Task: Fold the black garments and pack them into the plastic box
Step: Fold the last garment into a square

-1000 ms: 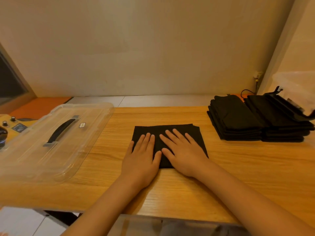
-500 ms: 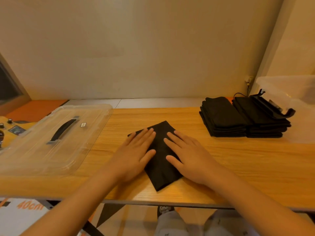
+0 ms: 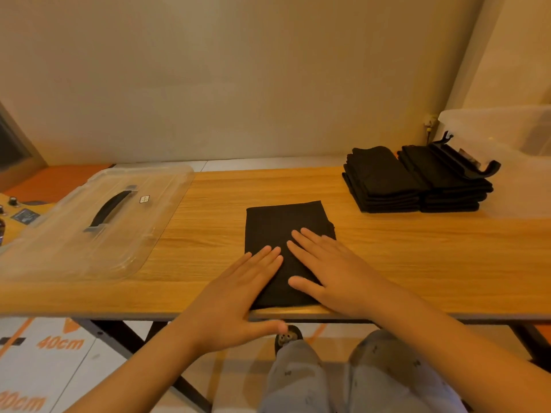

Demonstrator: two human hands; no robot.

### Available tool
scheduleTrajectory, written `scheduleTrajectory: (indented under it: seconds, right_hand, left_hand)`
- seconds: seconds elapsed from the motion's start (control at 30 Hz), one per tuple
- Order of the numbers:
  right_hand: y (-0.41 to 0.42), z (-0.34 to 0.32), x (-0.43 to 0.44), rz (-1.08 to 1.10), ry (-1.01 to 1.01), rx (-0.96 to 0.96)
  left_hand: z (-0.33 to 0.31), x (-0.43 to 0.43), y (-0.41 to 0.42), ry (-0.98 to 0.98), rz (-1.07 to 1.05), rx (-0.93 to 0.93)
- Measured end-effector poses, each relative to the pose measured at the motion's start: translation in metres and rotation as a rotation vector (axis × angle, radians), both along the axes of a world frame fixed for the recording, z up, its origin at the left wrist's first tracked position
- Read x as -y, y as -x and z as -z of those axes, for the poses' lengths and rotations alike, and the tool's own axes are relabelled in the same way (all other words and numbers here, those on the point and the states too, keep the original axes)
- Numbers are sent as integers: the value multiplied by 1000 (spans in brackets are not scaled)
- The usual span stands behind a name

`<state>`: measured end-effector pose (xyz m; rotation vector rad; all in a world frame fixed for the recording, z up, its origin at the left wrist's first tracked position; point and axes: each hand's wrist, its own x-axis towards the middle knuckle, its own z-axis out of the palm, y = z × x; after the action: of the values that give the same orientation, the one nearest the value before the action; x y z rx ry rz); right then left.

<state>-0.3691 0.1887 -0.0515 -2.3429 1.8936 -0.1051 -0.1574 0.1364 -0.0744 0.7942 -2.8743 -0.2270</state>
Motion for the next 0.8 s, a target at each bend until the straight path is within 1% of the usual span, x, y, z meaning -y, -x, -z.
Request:
scheduleTrajectory:
  seconds: [0.07, 0.17, 0.2, 0.27, 0.3, 0.4, 0.47, 0.53, 0.63, 0.7, 0.8]
  right_hand:
    - [6, 6, -9, -32, -54, 31]
    - [17, 8, -30, -148, -67, 37]
    - [20, 12, -36, -188, -22, 2]
    - [23, 22, -45, -246, 146, -79]
    - [22, 25, -49, -267, 213, -85]
    - [30, 32, -57, -340, 399, -45]
    - [34, 35, -62, -353, 420, -15]
    - [34, 33, -64, -292, 373, 101]
    - [29, 20, -62, -92, 263, 441]
    - [27, 7, -56, -3, 212, 583]
    - [25, -7, -48, 49, 226, 760]
  left_hand:
    - [9, -1, -5, 133, 10, 15]
    - [14, -8, -9, 225, 15, 6]
    - [17, -11, -10, 236, 38, -1]
    - [17, -15, -15, 225, 70, 0]
    - [17, -16, -19, 220, 80, -3]
    - [18, -20, -32, 149, 96, -55]
    - [18, -23, -39, 70, 105, -133]
    - [12, -27, -42, -58, 63, -257]
    - [-4, -31, -38, -320, -76, -436]
    - [-14, -28, -33, -379, -111, -543]
    - [-23, -21, -27, -448, -124, -686]
